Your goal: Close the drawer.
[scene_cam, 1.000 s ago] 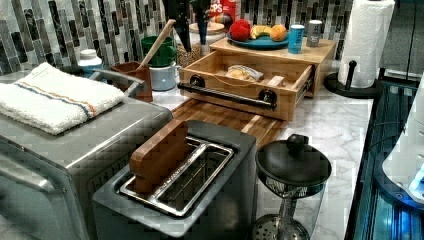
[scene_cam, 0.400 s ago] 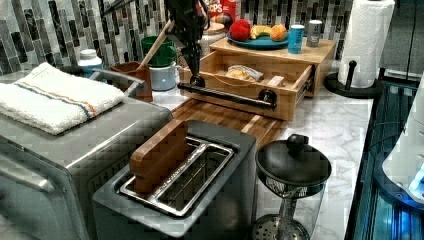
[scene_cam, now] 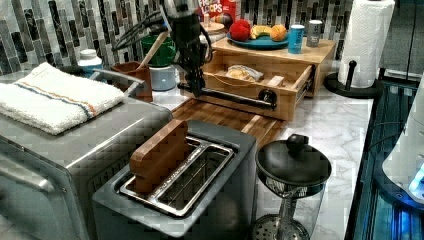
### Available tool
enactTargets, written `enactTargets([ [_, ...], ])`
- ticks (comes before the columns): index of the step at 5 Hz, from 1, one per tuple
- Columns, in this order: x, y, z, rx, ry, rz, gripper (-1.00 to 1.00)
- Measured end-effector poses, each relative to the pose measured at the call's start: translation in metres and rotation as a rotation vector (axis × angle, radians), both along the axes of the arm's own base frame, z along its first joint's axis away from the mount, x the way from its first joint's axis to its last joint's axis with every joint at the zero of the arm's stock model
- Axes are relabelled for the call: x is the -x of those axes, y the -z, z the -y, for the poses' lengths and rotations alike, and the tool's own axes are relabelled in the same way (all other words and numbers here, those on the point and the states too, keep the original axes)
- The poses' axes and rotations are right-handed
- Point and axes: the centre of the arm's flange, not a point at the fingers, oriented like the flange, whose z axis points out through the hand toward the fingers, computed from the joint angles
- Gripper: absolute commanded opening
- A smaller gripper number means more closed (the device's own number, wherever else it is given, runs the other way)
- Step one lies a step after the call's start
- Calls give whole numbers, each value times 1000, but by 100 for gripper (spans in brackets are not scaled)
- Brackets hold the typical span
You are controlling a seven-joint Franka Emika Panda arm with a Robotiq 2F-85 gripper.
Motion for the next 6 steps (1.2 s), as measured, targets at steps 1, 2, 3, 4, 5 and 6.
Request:
enactTargets([
  [1,22,30,12,2,11,-53,-100],
  [2,41,50,29,2,6,-111,-100],
  [3,50,58,39,23,-30,-134,-100],
  [4,44,54,40,11,-38,-61,-100],
  [5,35,43,48,21,-66,24,-100],
  [6,33,37,60,10,-127,28,-100],
])
